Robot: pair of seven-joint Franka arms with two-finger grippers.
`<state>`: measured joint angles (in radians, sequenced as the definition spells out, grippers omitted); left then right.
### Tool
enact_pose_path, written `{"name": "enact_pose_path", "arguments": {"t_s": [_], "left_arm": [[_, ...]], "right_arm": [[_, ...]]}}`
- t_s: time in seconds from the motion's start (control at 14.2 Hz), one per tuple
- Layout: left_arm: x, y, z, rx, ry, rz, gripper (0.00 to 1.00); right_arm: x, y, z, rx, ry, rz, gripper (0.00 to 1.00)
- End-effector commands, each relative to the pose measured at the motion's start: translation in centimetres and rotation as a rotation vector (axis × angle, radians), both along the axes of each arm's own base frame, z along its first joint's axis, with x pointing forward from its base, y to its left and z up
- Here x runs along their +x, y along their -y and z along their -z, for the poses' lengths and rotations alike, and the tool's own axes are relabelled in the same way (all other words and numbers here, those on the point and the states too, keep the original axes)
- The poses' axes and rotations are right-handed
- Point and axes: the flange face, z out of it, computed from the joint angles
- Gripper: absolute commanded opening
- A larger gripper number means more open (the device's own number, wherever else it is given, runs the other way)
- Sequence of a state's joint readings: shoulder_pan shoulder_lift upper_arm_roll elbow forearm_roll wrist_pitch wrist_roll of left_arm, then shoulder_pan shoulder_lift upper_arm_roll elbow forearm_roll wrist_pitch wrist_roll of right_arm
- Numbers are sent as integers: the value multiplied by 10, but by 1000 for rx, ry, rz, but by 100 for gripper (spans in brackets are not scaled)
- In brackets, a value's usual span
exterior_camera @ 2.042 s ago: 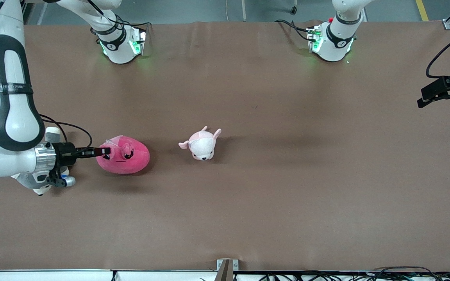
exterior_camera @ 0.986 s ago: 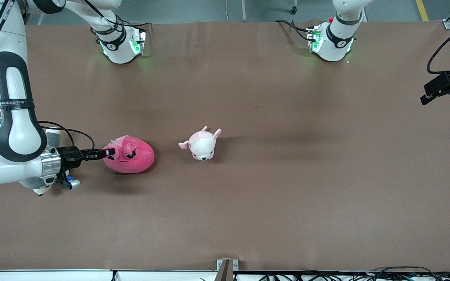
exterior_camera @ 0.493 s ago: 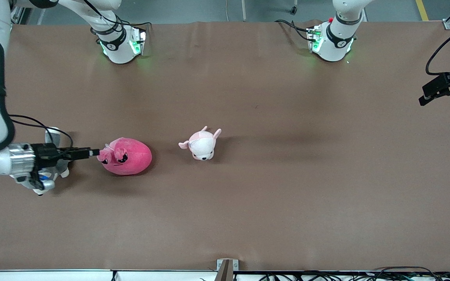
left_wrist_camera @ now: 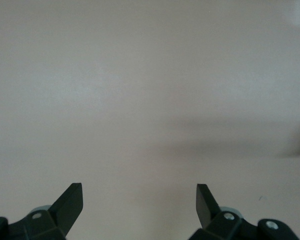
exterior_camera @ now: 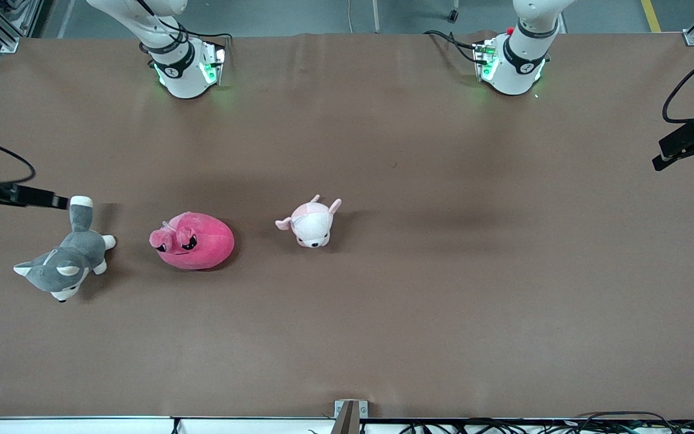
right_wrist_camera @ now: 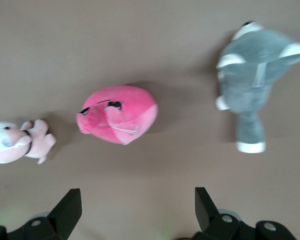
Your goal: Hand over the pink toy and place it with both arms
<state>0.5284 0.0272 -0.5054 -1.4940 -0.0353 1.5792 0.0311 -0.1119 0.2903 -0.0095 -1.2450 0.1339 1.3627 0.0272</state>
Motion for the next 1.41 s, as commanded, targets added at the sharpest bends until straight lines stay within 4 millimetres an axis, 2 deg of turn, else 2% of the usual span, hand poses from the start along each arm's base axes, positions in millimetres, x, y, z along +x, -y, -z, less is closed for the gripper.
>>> {"name": "enact_pose_path", "arguments": {"t_s": [0.0,0.14,0.35,0.49,0.85,1.13,1.34], "left_arm": [[4,-4,1,-17,-3,8,100],[2,2,-2,-7,-5,13,100],[2,6,-2,-2,-5,16,100],[1,7,-1,2,-12,17,100],[1,14,-2,1,-12,28,100],[0,13,-3,4,-10,29,100],[0,13,-4,3,-5,37,100]], "right_arm": [[-26,-8,-48,-114,81,-60,100],[-28,-10,-62,-133,142,-87,100],[-22,-19,-57,-191,193,-116,100],[-37,-20,-57,-191,188,-113,100],[-73,-16,-42,-184,201,-101,100],[-80,-15,-41,-182,188,-99,100],[-94,-16,-38,-182,190,-96,100]]}}
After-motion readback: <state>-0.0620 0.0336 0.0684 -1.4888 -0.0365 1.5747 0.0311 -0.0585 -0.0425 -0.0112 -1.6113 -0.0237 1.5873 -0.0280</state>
